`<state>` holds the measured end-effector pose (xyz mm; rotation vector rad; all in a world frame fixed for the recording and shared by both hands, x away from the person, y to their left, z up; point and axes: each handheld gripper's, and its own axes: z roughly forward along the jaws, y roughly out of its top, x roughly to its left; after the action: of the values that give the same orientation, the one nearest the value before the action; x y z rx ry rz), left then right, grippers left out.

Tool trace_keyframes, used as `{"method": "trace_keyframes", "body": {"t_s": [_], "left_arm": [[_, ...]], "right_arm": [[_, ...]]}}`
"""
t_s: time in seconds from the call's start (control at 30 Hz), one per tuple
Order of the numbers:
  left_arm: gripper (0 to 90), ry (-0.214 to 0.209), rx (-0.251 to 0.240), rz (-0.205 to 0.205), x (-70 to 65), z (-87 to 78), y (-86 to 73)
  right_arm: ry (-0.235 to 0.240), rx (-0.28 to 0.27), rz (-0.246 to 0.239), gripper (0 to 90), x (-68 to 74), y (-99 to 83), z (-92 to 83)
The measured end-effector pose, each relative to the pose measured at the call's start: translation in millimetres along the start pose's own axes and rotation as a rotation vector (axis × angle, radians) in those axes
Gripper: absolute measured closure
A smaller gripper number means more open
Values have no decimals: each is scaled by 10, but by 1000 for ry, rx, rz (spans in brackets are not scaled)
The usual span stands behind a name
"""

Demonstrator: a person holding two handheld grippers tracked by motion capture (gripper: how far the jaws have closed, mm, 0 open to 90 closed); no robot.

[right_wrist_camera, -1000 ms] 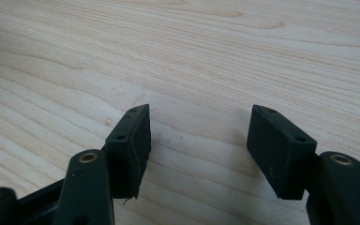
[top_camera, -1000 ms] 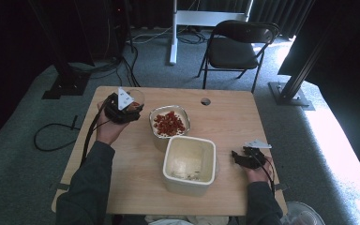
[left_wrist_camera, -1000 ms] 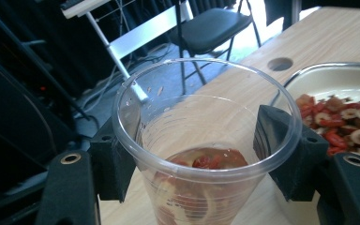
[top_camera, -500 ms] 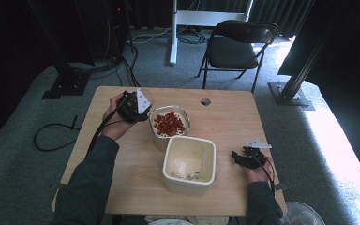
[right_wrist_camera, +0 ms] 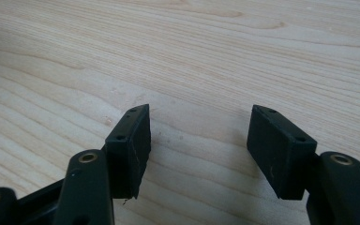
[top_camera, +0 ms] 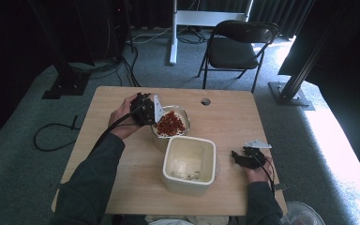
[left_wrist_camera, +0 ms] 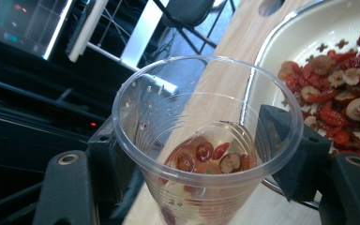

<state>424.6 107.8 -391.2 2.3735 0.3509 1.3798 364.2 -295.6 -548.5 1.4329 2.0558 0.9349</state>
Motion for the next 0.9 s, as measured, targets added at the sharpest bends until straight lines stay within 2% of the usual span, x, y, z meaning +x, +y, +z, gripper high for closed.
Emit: {"method": "trace_keyframes", "body": {"t_s": [0.07,0.13,0.23,0.33,0.53,0.67,0.7,0.73,0.9], "left_arm": [[328,6,2,33,-45,3,29],[322,7,32,94,-91,14,63],[321,9,42,152,-142,19,110],[321,10,34,176,-175,9,143],[322,23,49,277,-322,8,155],[322,32,72,325,-352,11,152],[322,32,72,325,-352,11,152],[322,37,80,356,-357,5,162],[323,54,88,389,-375,-7,164]], "right_arm": [[0,0,0,391,0,0,0],[0,-1,-3,391,-2,0,1],[0,-1,-2,391,-1,0,0],[0,0,-3,391,-2,1,0],[0,0,-2,391,-1,1,0],[0,-1,-2,391,-1,0,0],[0,-1,-2,391,-1,0,0],[0,0,-2,391,-1,1,0],[0,0,-2,391,-2,1,0]]}}
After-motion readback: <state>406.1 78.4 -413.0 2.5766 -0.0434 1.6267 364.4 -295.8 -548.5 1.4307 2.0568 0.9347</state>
